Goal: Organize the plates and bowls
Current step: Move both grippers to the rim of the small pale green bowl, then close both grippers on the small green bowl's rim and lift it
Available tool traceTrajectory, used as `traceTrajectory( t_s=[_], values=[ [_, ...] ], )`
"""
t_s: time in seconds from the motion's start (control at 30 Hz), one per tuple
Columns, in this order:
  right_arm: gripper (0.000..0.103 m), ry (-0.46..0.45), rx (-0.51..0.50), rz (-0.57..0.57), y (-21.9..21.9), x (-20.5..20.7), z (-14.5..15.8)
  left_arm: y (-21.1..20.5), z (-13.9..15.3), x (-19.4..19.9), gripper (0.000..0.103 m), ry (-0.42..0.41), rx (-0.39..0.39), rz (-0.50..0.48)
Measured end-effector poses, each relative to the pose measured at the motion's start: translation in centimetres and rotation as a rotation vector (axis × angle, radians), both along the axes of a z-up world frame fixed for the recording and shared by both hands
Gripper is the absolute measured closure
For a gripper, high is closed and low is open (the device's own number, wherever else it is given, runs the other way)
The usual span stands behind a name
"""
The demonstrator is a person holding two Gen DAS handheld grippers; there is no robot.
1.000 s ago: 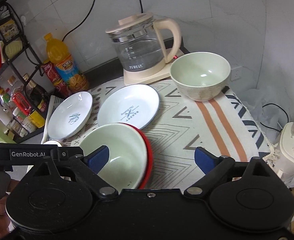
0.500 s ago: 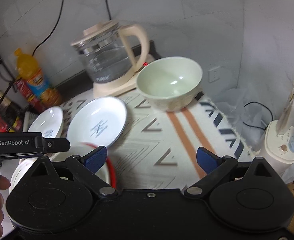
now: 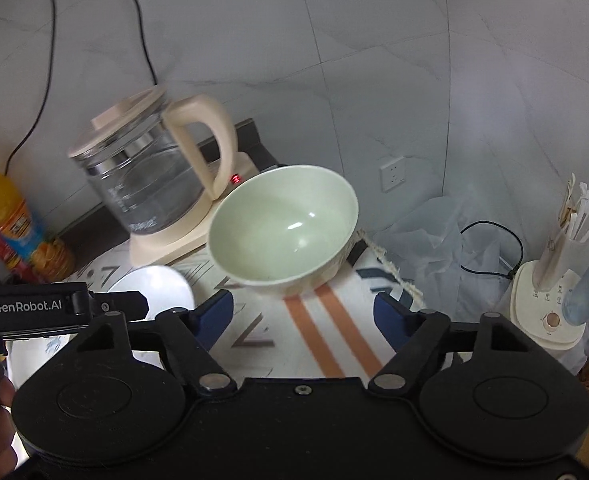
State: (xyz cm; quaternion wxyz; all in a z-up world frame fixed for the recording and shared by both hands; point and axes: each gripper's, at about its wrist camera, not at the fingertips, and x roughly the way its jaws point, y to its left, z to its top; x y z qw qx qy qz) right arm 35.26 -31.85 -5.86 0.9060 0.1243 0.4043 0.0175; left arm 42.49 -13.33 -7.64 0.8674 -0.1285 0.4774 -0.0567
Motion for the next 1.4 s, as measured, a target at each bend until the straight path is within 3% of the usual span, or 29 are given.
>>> traceTrajectory(
  t_s=[0.3, 0.63, 0.73, 0.8, 0.83, 0.97, 1.4],
  values=[
    [0.039, 0.021, 0.019, -0.042, -1.3, 3.6, -1.8, -1.7, -2.1, 4.1, 0.034, 0.008, 0.001, -0.035],
    [0.043, 0.056, 0.010, -0.073, -1.9, 6.2, -3.9, -2.9, -4.4, 6.9, 0.038, 0.051, 0.002, -0.038],
    [0.047, 0.072, 0.022, -0.071, -2.0, 6.7, -4.4, -3.2, -5.0, 7.4, 0.044, 0.057, 0.000, -0.044],
    [0.049, 0.080, 0.026, -0.073, -2.0, 7.0, -4.7, -3.3, -5.5, 7.6, 0.067, 0.069, -0.017, -0.039],
    [0.050, 0.084, 0.027, -0.074, -2.0, 7.1, -4.9, -3.2, -5.6, 7.7, 0.072, 0.079, -0.023, -0.023],
    [0.082, 0.116, 0.048, -0.056, -1.9, 7.5, -5.8, -2.8, -5.5, 7.2, 0.087, 0.115, -0.027, 0.018],
    [0.082, 0.056, 0.030, -0.048, -1.1, 4.7, -3.3, -2.0, -2.7, 2.7, 0.088, 0.057, -0.024, 0.019]
  ],
)
